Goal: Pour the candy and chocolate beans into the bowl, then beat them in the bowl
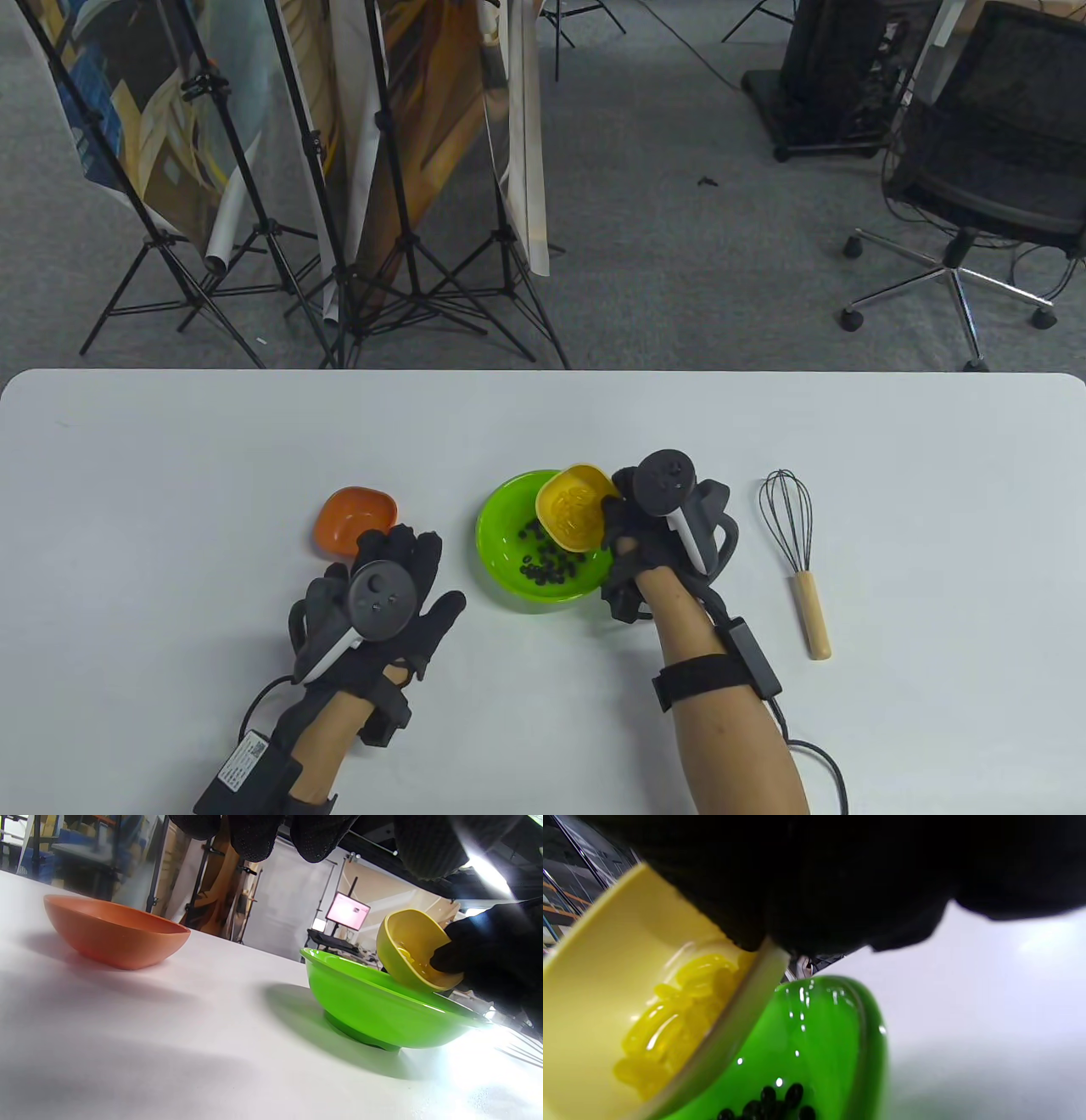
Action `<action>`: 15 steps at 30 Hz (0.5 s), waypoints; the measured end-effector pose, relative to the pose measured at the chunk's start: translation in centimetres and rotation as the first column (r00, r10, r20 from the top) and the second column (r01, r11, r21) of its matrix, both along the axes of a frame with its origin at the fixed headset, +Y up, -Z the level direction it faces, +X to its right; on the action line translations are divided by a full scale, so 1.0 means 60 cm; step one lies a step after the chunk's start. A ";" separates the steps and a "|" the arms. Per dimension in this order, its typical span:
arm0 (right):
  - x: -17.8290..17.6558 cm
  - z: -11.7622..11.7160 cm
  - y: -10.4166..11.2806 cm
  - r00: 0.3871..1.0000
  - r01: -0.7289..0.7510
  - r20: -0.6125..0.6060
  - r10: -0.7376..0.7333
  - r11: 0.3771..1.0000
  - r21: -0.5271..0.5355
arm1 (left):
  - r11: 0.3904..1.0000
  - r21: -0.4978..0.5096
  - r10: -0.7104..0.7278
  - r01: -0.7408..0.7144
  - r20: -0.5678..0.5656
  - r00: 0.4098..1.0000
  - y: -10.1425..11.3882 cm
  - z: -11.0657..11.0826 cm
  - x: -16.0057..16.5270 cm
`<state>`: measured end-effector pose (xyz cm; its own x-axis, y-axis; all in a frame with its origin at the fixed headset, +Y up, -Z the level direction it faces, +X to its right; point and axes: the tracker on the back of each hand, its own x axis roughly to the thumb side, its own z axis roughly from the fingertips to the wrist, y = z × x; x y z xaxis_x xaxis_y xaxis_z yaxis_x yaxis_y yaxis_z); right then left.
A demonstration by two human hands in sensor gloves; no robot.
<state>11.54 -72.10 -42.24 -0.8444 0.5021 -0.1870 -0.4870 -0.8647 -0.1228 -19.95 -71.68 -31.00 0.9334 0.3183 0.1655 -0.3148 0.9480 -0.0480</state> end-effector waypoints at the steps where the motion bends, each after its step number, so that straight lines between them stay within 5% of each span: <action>1: -0.002 -0.001 -0.003 1.000 0.005 -0.003 -0.005 1.000 -0.007 | 1.000 0.005 -0.002 0.002 0.004 1.000 -0.001 0.000 0.001; 15: -0.024 -0.006 -0.012 1.000 -0.022 -0.005 0.022 1.000 0.005 | 1.000 -0.007 -0.021 0.021 0.011 1.000 -0.009 0.001 0.005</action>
<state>10.09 -72.84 -42.58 -0.8561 0.4842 -0.1806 -0.4684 -0.8747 -0.1243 -19.63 -72.19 -30.96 0.9380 0.2998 0.1739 -0.2941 0.9540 -0.0583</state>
